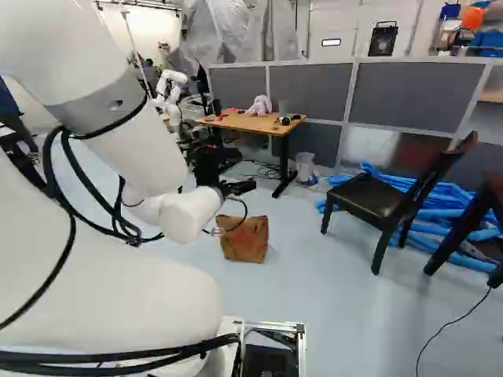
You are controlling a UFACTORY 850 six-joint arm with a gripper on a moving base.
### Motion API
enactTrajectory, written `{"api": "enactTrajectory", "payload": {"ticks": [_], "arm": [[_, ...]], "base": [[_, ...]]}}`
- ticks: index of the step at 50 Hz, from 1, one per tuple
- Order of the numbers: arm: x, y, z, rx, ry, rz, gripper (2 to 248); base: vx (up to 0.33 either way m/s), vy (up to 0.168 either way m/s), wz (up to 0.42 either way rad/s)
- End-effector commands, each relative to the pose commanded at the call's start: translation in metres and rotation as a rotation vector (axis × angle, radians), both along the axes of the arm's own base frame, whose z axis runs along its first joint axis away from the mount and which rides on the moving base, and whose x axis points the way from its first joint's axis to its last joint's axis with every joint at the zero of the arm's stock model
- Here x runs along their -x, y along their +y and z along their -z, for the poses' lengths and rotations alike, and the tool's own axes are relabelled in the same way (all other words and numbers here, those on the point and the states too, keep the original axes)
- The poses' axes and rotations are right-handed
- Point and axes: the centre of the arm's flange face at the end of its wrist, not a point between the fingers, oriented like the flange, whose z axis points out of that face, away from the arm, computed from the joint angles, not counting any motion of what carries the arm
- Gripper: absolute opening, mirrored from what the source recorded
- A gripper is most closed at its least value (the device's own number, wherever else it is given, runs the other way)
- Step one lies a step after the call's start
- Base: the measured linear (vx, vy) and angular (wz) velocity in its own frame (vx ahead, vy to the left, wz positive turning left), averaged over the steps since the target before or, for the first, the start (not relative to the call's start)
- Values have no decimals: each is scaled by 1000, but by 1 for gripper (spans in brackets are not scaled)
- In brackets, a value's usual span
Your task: Pick up the bag on the ground and place it on the table
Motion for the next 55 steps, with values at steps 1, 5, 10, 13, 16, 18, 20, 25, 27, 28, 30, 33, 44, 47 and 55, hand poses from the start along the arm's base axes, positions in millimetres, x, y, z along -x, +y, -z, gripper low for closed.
{"api": "enactTrajectory", "payload": {"ticks": [1, 5, 10, 13, 16, 18, 20, 25, 27, 28, 30, 33, 44, 47, 55], "arm": [[0, 0, 0, 0, 0, 0, 247], [0, 0, 0, 0, 0, 0, 247], [0, 0, 0, 0, 0, 0, 247], [0, 0, 0, 0, 0, 0, 247], [0, 0, 0, 0, 0, 0, 247], [0, 0, 0, 0, 0, 0, 247], [0, 0, 0, 0, 0, 0, 247], [0, 0, 0, 0, 0, 0, 247], [0, 0, 0, 0, 0, 0, 247], [0, 0, 0, 0, 0, 0, 247], [0, 0, 0, 0, 0, 0, 247], [0, 0, 0, 0, 0, 0, 247], [0, 0, 0, 0, 0, 0, 247], [0, 0, 0, 0, 0, 0, 247], [0, 0, 0, 0, 0, 0, 247]], "base": [[4, 5, 30], [44, 19, 10], [74, 6, -1], [81, 0, -10], [92, 7, 0], [91, 5, 2], [114, 0, -3], [104, 1, -7], [113, 5, 1], [104, 3, -1], [103, 2, -5], [112, 0, -7], [108, 1, -4], [107, 2, -3], [107, 2, -6]]}}
